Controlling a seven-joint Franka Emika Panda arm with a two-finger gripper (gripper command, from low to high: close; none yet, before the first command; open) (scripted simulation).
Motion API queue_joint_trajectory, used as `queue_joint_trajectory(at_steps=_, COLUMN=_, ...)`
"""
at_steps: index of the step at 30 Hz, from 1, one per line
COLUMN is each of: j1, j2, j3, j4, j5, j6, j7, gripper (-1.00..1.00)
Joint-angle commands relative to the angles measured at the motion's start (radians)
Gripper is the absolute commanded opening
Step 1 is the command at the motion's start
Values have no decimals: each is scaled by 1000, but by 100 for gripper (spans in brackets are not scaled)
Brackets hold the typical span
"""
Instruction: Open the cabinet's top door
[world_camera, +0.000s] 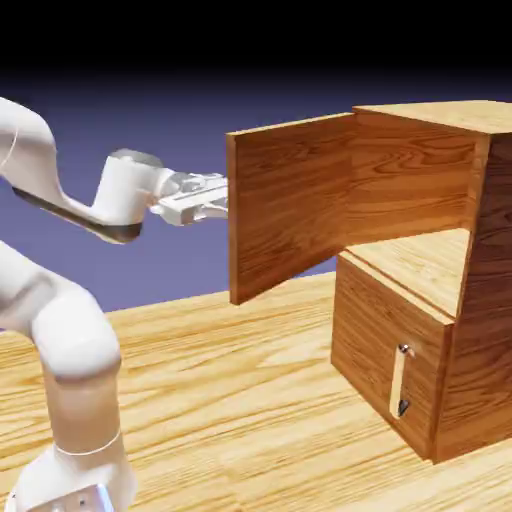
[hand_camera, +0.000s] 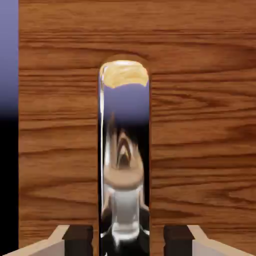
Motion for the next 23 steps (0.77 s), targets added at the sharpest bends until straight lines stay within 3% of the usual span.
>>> queue_joint_trajectory(at_steps=1, j1=-26, j2=33, j3=36, j4=36, j5=17, j6=-42, j7=11, gripper=-100)
queue_joint_trajectory(at_steps=12, j1=-348, j2=373, j3=434, j4=366, j5=90, j6=-442, j7=171, gripper=-100)
queue_joint_trajectory(at_steps=22, j1=-696, j2=341, j3=759, j4=469, j5=146, j6=-482, j7=159, gripper=-100)
queue_joint_trajectory(at_steps=23, j1=-696, j2=341, j3=759, j4=469, j5=146, j6=-482, j7=159, gripper=100)
